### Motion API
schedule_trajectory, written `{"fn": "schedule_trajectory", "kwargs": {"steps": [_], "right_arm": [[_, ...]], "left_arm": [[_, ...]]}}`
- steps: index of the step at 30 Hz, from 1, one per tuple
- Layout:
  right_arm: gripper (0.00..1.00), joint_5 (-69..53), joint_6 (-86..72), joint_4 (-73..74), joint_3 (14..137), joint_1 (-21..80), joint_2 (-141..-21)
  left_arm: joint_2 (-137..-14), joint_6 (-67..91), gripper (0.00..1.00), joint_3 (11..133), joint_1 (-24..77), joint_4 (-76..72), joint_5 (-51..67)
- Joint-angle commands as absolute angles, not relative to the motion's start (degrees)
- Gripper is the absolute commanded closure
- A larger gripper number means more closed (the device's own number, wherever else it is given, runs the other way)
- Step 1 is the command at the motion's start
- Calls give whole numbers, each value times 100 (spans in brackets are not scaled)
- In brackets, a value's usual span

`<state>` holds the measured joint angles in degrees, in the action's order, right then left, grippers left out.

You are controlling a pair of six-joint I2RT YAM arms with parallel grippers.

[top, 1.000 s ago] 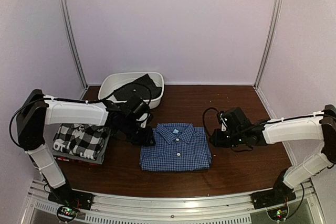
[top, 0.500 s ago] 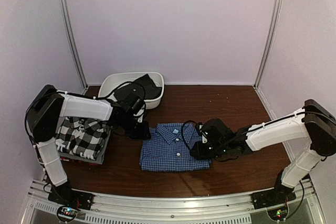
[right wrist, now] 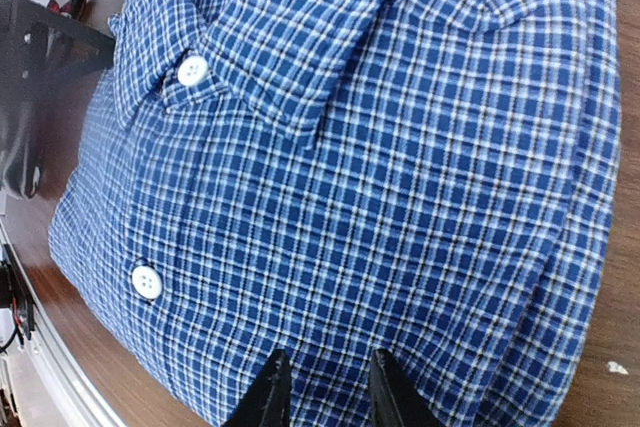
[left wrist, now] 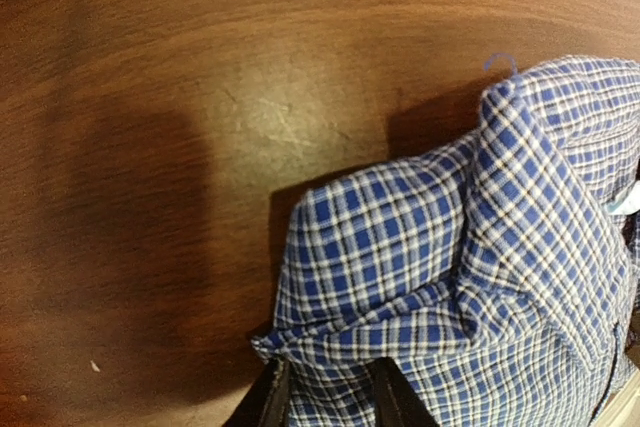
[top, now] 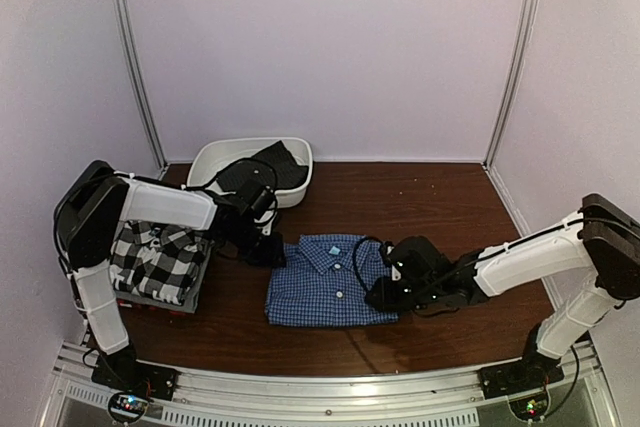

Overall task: Fold and stack the long sleeve shirts
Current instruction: Smooth out the square-folded shirt at the center of the board, then move the square-folded shirt to the center of the board.

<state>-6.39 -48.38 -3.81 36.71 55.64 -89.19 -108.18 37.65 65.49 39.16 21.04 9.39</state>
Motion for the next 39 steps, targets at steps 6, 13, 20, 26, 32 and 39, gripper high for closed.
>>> {"fn": "schedule_trajectory", "kwargs": {"steps": [6,13,20,26,32,39], "right_arm": [[46,-188,-4636,21,3563,4979,-7955],[35,-727,-4286,-677,3420,4100,-8307],[36,-916,-4065,-648,3913,4033,-9125],[46,-1021,-4055,-694,4165,4125,-9617],[75,-867,-3973,-514,4353,4152,-9933],[100,-452,-3560,107,4514,3643,-9642]], "left_arm": [[-9902,3839,68,6425,3841,2411,469],[-9281,4029,67,6047,3832,2652,291],[-8682,4152,67,5588,3832,2871,185],[-8209,4297,66,5224,3832,2996,161],[-8011,4381,67,5095,3832,3037,285],[-7998,4272,67,5101,3832,3172,322]]}}
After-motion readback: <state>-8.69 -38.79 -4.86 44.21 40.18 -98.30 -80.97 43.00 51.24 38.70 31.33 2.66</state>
